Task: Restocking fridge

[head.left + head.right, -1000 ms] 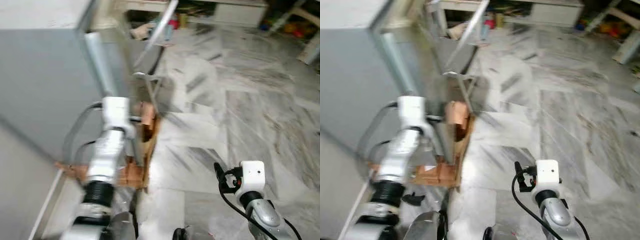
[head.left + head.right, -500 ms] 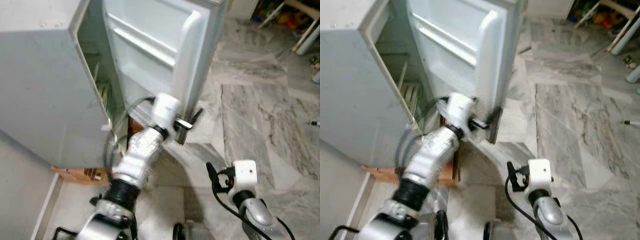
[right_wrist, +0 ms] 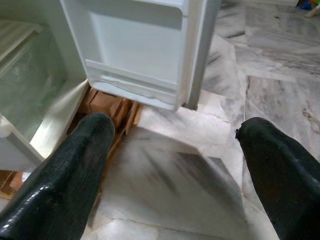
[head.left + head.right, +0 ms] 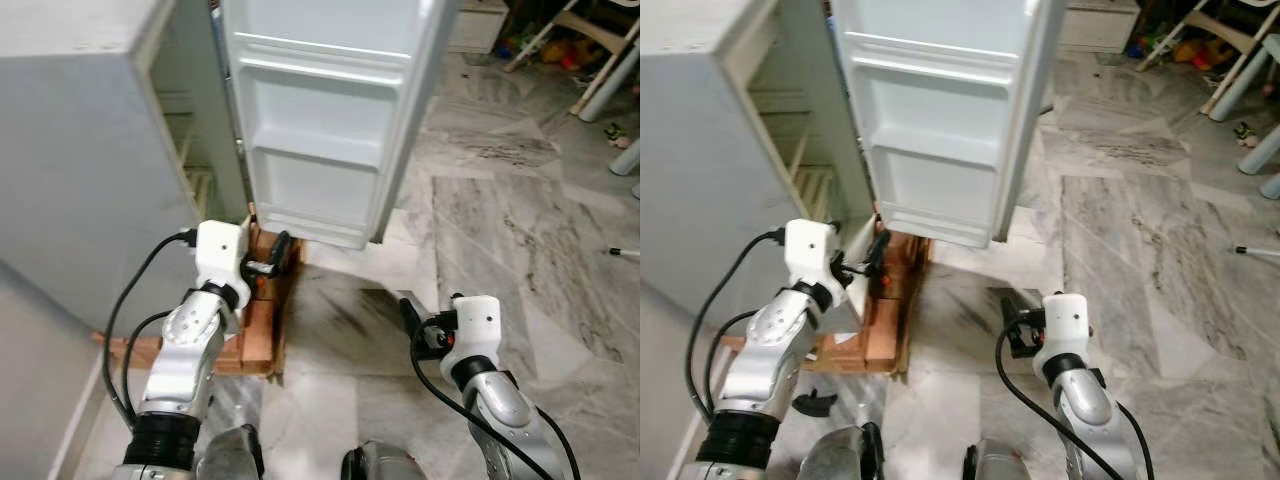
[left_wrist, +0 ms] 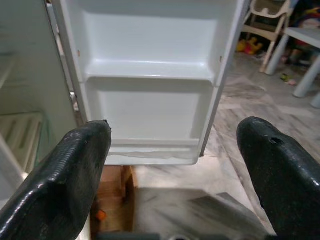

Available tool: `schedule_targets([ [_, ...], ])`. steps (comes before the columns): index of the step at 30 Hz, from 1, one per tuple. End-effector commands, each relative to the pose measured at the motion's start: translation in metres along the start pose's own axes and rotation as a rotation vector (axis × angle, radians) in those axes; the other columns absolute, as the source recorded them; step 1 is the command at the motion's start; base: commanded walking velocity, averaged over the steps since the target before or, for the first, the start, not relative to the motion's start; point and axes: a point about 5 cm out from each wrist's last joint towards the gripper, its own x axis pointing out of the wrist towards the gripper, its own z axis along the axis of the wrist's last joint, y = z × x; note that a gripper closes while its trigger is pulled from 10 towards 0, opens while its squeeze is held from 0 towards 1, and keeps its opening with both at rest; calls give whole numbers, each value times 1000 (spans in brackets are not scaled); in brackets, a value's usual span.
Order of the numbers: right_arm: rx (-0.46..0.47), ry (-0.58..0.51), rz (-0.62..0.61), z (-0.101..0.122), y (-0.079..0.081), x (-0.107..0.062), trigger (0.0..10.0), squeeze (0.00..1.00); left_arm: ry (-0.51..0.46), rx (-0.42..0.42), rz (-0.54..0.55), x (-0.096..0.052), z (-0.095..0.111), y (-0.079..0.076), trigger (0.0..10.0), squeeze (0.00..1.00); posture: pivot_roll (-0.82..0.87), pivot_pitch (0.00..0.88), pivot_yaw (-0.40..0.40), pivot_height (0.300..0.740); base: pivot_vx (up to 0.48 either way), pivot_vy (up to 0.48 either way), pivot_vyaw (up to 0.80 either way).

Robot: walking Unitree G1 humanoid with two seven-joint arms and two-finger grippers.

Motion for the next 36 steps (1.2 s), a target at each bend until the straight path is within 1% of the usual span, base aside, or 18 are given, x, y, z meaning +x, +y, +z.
schedule_targets([
  [1, -5, 7, -34, -2, -6, 0, 10000, 0, -6, 17, 6, -3, 5, -1, 10000, 0, -23, 103, -6, 740, 274, -390, 0],
  [6, -2, -37, -38, 8, -2, 7, 10000, 0, 10, 52, 47, -11, 4, 6, 10000, 0, -26, 113, 2, 740, 310, -361, 0],
  [12, -9, -70, -25, 17, 4, 12, 10000, 0, 27, 52, 56, -19, 4, 3, 10000, 0, -38, 127, 0, 740, 372, -296, 0],
  [16, -5, -72, -18, 17, 7, 11, 10000, 0, 44, 48, 68, -21, -1, 1, 10000, 0, -39, 121, -7, 740, 412, -127, 0],
  [22, 4, -41, -18, 7, 9, 8, 10000, 0, 72, 38, 73, -26, -10, 1, 10000, 0, -40, 95, -14, 740, 432, 0, 0],
  [23, 4, -41, -19, 7, 9, 8, 10000, 0, 78, 40, 71, -27, -11, 0, 10000, 0, -45, 78, -15, 740, 446, 0, -650],
  [26, 6, -43, -24, 8, 8, 9, 10000, 0, 89, 41, 62, -26, -14, -2, 10000, 0, -46, 66, -17, 740, 446, 0, -650],
  [33, 19, -29, -29, 5, 9, 12, 10000, 0, 91, 42, 35, -23, -15, -5, 10000, 0, -53, 60, -9, 740, 446, 0, -697],
  [36, 16, -40, -31, 7, 8, 13, 10000, 0, 91, 56, 26, -24, -16, -6, 10000, 0, -55, 56, -2, 740, 446, 0, -800],
])
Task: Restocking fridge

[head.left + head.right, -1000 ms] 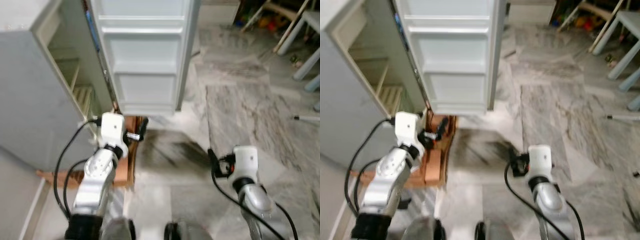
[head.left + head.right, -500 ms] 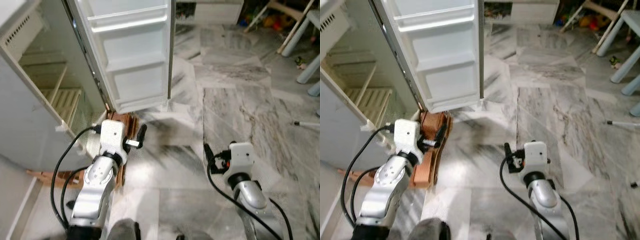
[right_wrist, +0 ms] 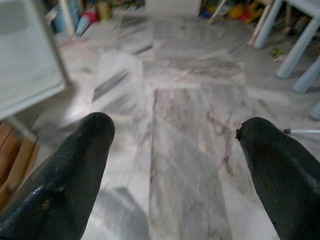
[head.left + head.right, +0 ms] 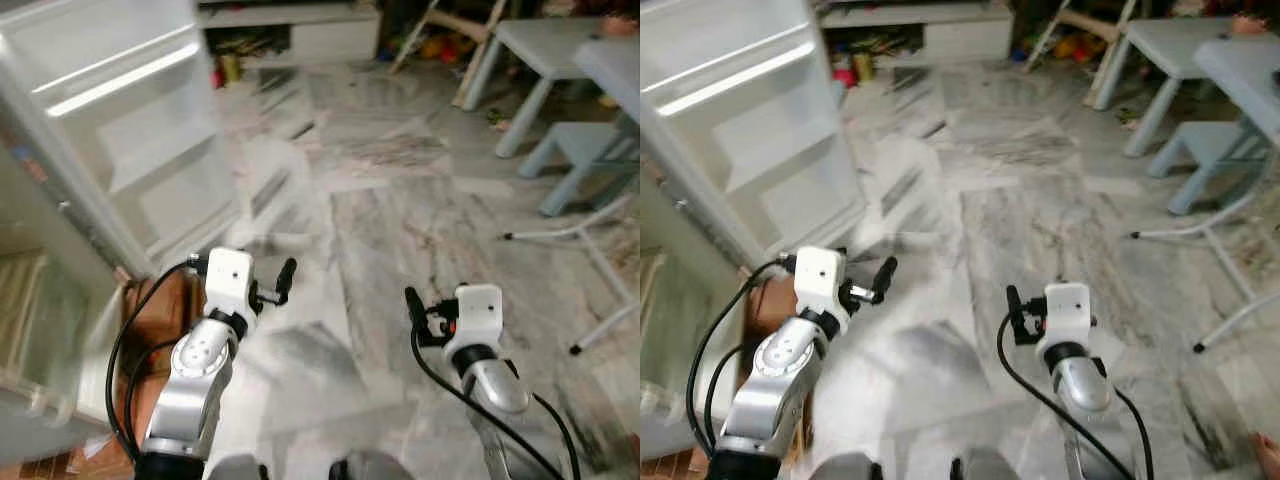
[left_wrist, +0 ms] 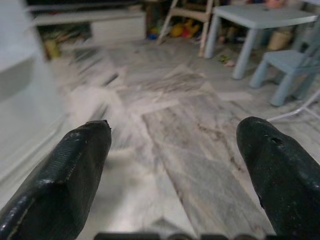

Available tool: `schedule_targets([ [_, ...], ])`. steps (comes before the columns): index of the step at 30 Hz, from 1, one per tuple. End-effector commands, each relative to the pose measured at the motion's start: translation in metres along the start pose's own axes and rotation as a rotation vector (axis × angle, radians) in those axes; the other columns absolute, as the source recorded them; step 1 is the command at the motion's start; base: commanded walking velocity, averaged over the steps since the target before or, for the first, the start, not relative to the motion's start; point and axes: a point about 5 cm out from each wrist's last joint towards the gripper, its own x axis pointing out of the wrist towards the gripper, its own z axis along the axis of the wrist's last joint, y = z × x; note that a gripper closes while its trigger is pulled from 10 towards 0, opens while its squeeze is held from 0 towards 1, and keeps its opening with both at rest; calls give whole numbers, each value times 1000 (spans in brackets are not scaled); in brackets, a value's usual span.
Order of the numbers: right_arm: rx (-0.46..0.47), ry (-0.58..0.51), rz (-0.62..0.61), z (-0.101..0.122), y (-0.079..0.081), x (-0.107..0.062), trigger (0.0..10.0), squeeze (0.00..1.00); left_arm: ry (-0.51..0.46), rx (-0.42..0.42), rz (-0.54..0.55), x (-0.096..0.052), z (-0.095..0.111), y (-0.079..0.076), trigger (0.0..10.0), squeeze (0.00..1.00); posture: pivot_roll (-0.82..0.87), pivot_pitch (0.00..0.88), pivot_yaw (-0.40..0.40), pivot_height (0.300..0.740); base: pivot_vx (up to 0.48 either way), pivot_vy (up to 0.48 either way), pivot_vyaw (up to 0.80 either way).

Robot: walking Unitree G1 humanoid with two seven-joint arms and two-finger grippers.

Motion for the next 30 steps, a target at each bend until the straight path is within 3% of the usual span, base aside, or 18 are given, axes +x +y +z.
schedule_targets([
  [1, 12, -3, 0, 1, 3, 1, 10000, 0, 14, 21, 20, -2, -3, 7, 10000, 0, -55, 55, -1, 740, 446, 0, -800],
  [10, -2, -55, 14, 16, 4, 10, 10000, 0, 13, 48, 17, -3, 3, 6, 10000, 0, -53, 95, 6, 740, 448, 0, -800],
  [15, 3, -43, 2, 12, 1, 9, 10000, 0, 46, 25, 12, -10, -9, 1, 10000, 0, -58, 92, 4, 740, 459, 0, -800],
  [26, 12, -6, -22, 2, -3, -2, 10000, 0, 46, -19, -3, -6, -10, -10, 10000, 0, -73, 61, -13, 740, 479, 0, -800],
  [30, 15, 5, -17, -2, 0, -4, 10000, 0, 58, -27, 6, -4, -14, -4, 10000, 0, -75, 57, 4, 740, 480, 0, -800],
])
